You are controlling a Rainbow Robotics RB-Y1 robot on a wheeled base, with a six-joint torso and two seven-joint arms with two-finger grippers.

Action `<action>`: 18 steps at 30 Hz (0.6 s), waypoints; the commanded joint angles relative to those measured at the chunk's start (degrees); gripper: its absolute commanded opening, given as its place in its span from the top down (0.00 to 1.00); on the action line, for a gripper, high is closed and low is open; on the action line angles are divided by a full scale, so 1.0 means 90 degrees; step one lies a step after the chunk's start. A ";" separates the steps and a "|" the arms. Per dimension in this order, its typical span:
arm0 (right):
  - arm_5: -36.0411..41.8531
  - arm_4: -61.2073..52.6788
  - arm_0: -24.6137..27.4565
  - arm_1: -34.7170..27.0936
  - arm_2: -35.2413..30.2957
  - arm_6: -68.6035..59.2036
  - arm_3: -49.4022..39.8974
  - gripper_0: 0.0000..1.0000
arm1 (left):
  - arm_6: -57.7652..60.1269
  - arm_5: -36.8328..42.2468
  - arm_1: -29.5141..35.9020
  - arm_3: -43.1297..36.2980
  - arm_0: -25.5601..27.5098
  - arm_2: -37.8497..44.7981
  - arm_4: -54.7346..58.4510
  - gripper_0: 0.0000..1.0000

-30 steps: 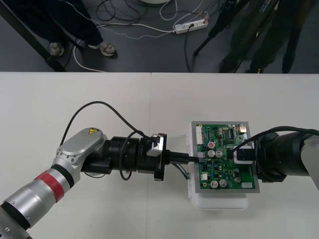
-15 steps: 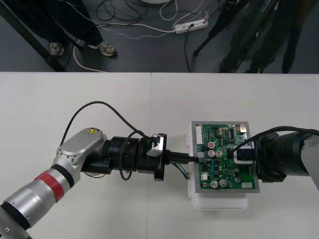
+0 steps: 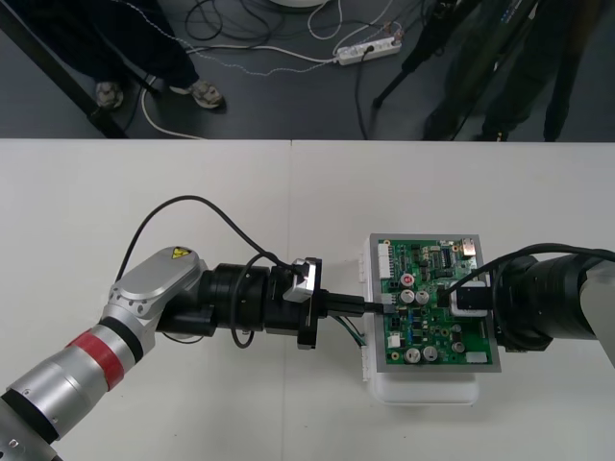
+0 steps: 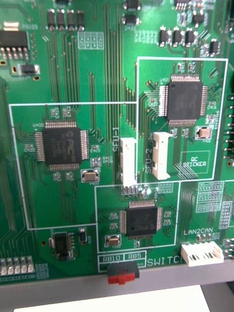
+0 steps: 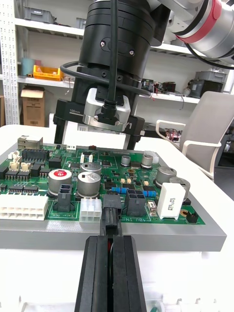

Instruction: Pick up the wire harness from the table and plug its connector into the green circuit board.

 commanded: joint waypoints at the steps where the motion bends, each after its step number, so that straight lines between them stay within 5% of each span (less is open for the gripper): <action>1: -0.0024 0.0032 0.0056 0.0100 0.0087 -0.0197 -0.0198 0.00 | -0.0301 0.0187 -0.0199 -0.0236 -0.0168 -0.0211 -0.0018 1.00; 18: -0.0024 -0.0017 0.0047 0.0110 0.0087 -0.0255 -0.0198 0.00 | -0.0360 0.0675 -0.0111 -0.0783 -0.0100 -0.0446 -0.0037 1.00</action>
